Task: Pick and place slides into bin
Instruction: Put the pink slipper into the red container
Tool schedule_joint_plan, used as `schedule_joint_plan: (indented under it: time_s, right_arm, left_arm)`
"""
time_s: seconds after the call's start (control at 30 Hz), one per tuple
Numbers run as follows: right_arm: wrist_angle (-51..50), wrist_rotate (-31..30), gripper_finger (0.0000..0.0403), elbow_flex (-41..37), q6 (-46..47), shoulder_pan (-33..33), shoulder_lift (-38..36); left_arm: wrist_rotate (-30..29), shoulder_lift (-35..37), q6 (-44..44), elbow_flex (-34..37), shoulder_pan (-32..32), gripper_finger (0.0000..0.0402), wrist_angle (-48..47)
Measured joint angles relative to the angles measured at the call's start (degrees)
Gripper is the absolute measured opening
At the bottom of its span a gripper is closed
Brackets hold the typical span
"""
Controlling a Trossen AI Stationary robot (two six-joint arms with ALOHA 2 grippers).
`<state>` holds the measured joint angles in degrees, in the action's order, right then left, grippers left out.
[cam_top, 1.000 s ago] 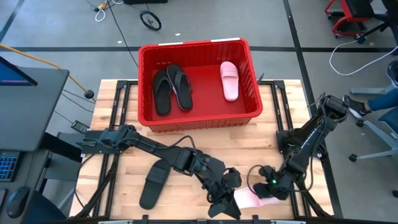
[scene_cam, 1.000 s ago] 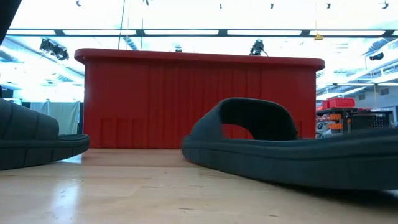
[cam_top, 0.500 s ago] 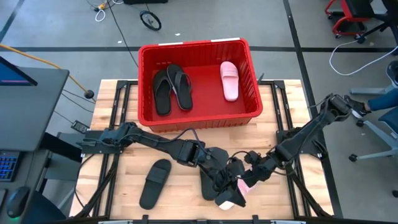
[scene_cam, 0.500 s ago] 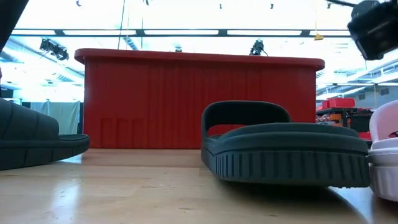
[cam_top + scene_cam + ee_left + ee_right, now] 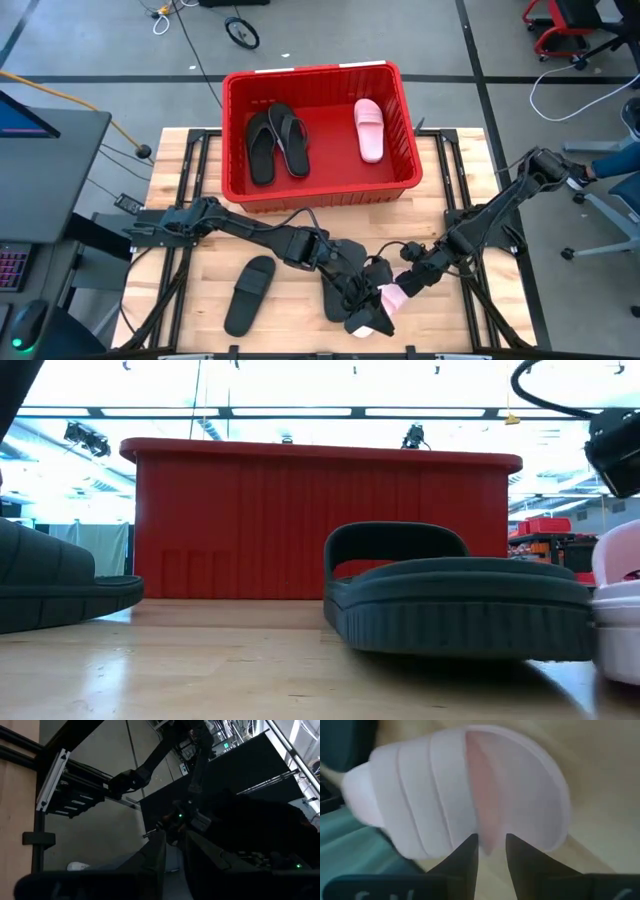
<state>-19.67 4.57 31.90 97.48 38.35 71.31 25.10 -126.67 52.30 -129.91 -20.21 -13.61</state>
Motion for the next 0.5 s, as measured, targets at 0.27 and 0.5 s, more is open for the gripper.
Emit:
schedule_joint_plan:
  time_s: [0.27, 0.5]
  right_arm:
    - [9.9, 0.4, 0.0106, -2.9, -0.1, 0.0, 0.8]
    - [13.4, 0.5, 0.0106, -3.0, -2.6, 0.0, 2.4]
  left_arm:
    - [0.0, 0.6, 0.0, 0.0, 0.0, 0.0079, 0.0]
    - [-2.0, 3.8, -0.4, 0.0, 0.0, 0.0078, 1.3]
